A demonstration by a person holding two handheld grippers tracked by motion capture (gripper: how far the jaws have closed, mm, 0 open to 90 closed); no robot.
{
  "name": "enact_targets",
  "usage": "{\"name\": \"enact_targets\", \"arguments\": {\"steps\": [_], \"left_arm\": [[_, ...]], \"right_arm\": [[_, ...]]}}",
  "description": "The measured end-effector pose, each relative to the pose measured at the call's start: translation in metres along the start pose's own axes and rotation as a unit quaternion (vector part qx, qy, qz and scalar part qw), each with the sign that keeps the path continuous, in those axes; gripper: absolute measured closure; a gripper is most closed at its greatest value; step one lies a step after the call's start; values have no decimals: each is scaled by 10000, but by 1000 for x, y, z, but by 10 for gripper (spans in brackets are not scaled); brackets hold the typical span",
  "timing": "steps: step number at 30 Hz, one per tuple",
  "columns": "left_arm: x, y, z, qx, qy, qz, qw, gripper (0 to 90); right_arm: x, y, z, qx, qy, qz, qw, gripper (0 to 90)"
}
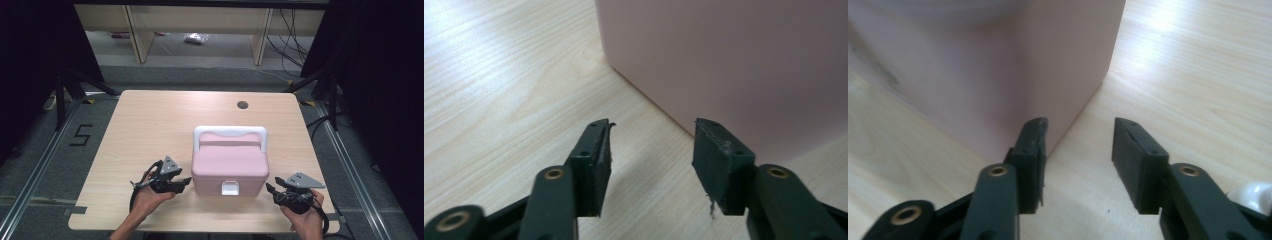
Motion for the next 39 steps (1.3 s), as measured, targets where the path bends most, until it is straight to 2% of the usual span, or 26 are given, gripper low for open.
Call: {"name": "enact_targets", "arguments": {"steps": [1,2,3,4,5,6,7,8,10,11,12,13,14,18,20,21,22,24,27,29,30,31,32,33,37,39], "left_arm": [[1,1,0,19,35,-16,10000,452],[1,1,1,-24,93,-1,10000,436],[2,2,1,-17,97,-15,10000,426],[3,3,2,-30,118,4,9999,419],[4,4,2,-30,123,-1,9999,410],[6,5,3,-18,159,-3,9999,404],[7,6,4,-40,192,31,9998,398],[9,8,5,-44,229,-18,9997,392],[11,12,8,11,248,-39,9997,377],[13,13,9,30,243,-59,9997,372],[13,14,10,-20,280,-44,9996,367],[15,17,12,71,240,-68,9997,363],[16,19,13,72,262,-74,9996,359],[21,28,22,155,208,-198,9995,336],[23,34,28,175,236,-238,9993,328],[25,37,31,173,217,-236,9993,323],[26,40,35,194,203,-217,9994,319],[28,45,43,221,182,-263,9992,311],[31,54,57,320,63,-337,9989,298],[31,59,65,374,11,-357,9987,297],[32,61,69,384,-44,-288,9988,293],[30,62,72,383,6,-459,9982,289],[30,63,74,414,-44,-512,9978,284],[30,65,79,499,-149,-533,9972,282],[29,71,94,589,-251,-646,9959,264],[28,75,102,665,-355,-700,9947,258]], "right_arm": [[-2,-1,-1,-125,133,4,9998,533],[2,2,-3,72,-85,9,9999,516],[-2,0,-4,-99,142,47,9998,504],[-2,0,-5,-74,82,152,9998,493],[-2,2,-6,-12,55,161,9999,480],[-2,3,-7,-48,75,47,9999,472],[-2,2,-8,-49,47,103,9999,466],[0,4,-9,-5,-49,52,10000,457],[-3,3,-11,-40,92,24,9999,449],[-1,3,-12,46,-3,85,10000,446],[-3,4,-12,45,46,108,9999,444],[-2,5,-12,43,21,76,10000,442],[-3,5,-12,-2,95,73,9999,440],[-2,4,-14,23,19,205,9998,432],[-2,4,-14,26,33,132,9999,429],[-1,5,-14,64,-1,118,9999,426],[-2,6,-14,28,112,66,9999,424],[-2,7,-15,9,138,57,9999,423],[-1,8,-17,53,31,95,9999,420],[-2,7,-17,36,112,86,9999,419],[-2,6,-17,26,120,144,9998,417],[-2,7,-17,56,119,108,9999,416],[-1,7,-17,61,117,107,9999,416],[-1,7,-17,99,113,152,9998,415],[-1,6,-17,80,113,150,9998,415],[0,7,-18,175,-28,207,9996,415]]}}
Point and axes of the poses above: each handheld gripper's, and its own axes: y roughly backward along the jaws, z roughly out of its top, x roughly to its left, the point moved 1 cm from there along -y, roughly forward along the jaws, and after that the axes turned 15 degrees about -z, right-handed, at the moved point
